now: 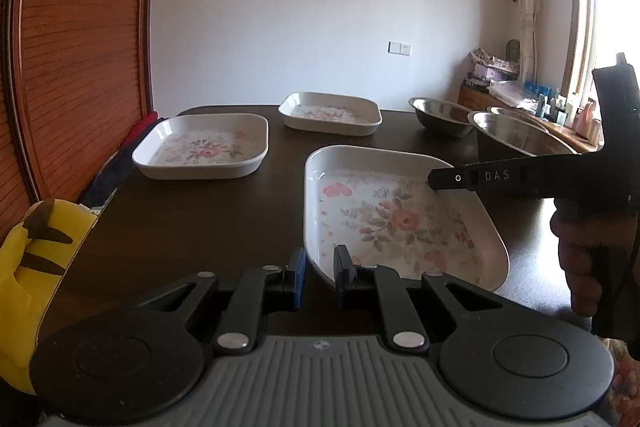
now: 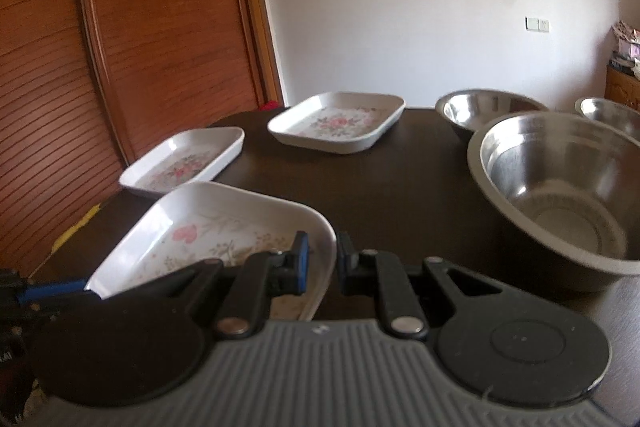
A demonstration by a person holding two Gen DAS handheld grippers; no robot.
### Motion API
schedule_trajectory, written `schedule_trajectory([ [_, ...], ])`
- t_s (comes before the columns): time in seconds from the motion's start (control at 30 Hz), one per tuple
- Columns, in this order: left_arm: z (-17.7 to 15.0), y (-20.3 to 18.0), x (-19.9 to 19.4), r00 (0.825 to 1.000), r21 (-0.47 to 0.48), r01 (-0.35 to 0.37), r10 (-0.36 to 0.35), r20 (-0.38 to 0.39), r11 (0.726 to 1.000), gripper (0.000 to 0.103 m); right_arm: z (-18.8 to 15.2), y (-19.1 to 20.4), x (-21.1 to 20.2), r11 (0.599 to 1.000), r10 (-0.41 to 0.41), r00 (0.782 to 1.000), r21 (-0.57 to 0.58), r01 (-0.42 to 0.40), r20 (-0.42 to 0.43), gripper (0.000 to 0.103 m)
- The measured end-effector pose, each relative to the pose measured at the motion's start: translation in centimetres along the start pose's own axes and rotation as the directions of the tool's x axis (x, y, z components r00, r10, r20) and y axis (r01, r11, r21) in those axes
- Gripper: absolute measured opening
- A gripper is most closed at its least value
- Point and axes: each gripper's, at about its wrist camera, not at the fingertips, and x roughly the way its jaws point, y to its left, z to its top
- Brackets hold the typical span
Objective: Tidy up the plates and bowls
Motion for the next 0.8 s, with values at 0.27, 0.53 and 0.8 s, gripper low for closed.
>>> schedule_trajectory([
  [0.27,-0.1,0.2,0.4,1.000,-0.013,-0.007,0.006,-0.012,1.000,0.031,-0.2,0.4,0.4,1.000,-0.005,1.000,-0.012,0.005,-0.015,0.017],
  [0.53,0.4,0.4,0.4,1.000,-0.017,-0.001,0.001,-0.011,1.000,0.031,-0.2,0.6,0.7,1.000,-0.010,1.000,-0.012,0.010,-0.029,0.018],
  [0.8,0.4,0.9,-0.6,1.000,-0.025,-0.021,0.021,0.009,0.999,0.032,0.4,0.4,-0.9,0.998,-0.051,0.998,-0.044,0.052,0.030,0.024],
])
